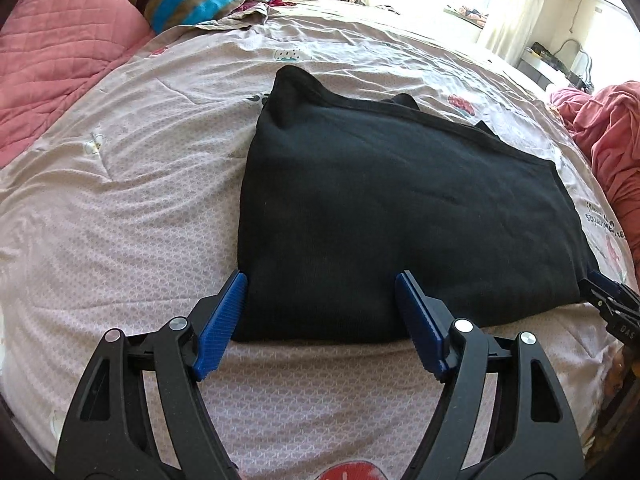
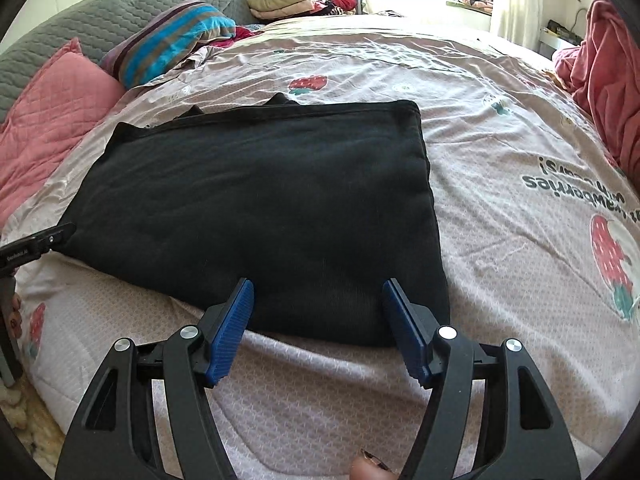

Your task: Fold small clothes

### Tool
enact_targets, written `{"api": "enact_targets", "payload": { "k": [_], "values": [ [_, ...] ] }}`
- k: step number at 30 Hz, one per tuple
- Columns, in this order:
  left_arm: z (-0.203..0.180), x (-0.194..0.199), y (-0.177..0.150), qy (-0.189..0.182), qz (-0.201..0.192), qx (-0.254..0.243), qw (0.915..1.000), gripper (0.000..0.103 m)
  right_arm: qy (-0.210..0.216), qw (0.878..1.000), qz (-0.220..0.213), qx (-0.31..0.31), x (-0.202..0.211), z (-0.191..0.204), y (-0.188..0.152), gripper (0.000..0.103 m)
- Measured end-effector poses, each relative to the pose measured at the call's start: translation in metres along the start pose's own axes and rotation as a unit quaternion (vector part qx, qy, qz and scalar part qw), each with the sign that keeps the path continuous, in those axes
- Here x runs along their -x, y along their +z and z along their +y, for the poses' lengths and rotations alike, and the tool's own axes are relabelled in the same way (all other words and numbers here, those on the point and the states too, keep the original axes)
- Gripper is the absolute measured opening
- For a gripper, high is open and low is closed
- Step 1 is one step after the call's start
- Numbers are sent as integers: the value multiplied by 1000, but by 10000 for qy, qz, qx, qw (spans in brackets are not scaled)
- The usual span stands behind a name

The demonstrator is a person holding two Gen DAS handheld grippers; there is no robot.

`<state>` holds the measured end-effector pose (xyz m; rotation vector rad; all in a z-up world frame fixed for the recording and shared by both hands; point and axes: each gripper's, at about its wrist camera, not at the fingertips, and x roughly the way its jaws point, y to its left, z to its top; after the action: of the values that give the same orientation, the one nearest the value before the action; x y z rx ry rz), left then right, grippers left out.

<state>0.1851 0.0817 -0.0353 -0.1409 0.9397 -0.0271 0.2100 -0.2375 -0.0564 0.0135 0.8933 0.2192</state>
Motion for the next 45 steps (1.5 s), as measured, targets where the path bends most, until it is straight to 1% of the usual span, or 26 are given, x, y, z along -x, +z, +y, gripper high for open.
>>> {"api": "enact_targets", "payload": {
  "k": [2,6,7,10,15,21,23,26,29,35,45],
  "values": [
    [1,1,-2,7,-7,7,10000,69,-6,10000,11,8,2,1,-2,66],
    [3,4,-6,12,0,46,10000,70,13,10000,21,32,6,4,-4,72],
    [4,5,-8,-6,48,86,10000,72,7,10000,22,48,7,5,-5,73],
    [9,6,-12,-133,93,215,9996,72,-2,10000,6,85,10,7,-7,77],
    [8,14,-16,-115,60,179,9998,72,5,9999,-25,103,16,12,-8,83],
    [7,24,-19,-41,6,171,9998,82,75,9999,-140,34,28,13,-7,92],
    [7,27,-20,-18,-12,167,9999,88,82,9998,-163,61,31,14,-7,94],
    [8,33,-21,-3,-45,151,9999,93,75,9997,-215,134,36,19,-6,95],
    [8,38,-21,-5,-87,150,9999,93,89,9994,-272,191,40,24,-5,98],
    [12,48,-21,40,-159,141,9998,93,133,9985,-380,366,47,38,-3,98],
    [29,62,-21,95,-305,328,9990,93,309,9966,-458,607,51,68,4,98]
  ]
}}
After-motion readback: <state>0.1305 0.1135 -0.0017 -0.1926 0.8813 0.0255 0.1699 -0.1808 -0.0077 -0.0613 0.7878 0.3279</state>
